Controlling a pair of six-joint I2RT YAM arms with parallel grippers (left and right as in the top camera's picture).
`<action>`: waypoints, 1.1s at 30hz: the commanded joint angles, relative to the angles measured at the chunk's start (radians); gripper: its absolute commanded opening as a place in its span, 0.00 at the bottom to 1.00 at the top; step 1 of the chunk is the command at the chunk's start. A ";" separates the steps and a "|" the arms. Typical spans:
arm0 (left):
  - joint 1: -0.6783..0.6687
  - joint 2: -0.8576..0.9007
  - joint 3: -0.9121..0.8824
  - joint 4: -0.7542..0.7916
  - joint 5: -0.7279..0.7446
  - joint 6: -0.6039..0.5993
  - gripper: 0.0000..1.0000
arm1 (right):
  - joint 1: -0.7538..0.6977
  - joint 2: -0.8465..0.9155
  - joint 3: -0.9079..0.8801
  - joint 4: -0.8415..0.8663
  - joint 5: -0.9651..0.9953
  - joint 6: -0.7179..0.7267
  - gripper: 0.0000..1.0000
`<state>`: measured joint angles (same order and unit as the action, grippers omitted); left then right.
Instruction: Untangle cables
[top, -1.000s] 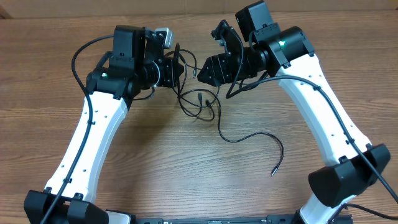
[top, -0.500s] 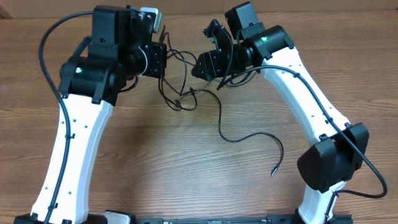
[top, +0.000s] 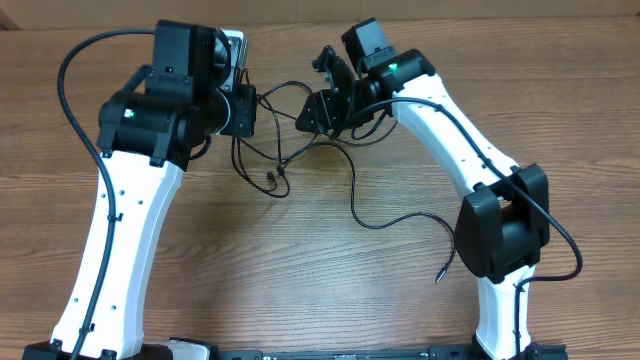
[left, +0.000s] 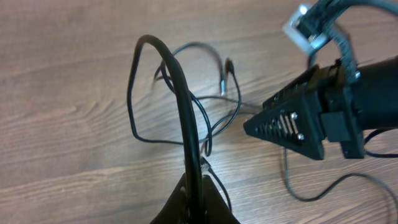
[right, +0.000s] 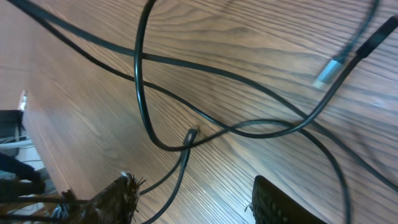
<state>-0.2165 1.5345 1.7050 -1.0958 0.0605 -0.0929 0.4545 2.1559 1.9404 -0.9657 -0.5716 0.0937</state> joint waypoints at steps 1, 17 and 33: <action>-0.006 -0.001 -0.051 0.003 -0.052 0.026 0.04 | 0.026 0.011 0.003 0.019 -0.053 0.014 0.58; -0.006 -0.002 -0.114 0.026 -0.087 0.026 0.04 | 0.145 0.093 -0.009 0.111 -0.055 0.014 0.58; -0.006 -0.002 -0.113 0.049 -0.086 0.018 0.04 | 0.164 0.145 -0.010 0.199 0.209 0.158 0.16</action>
<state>-0.2165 1.5364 1.5955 -1.0485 -0.0128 -0.0933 0.6170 2.2772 1.9350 -0.7677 -0.5285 0.1558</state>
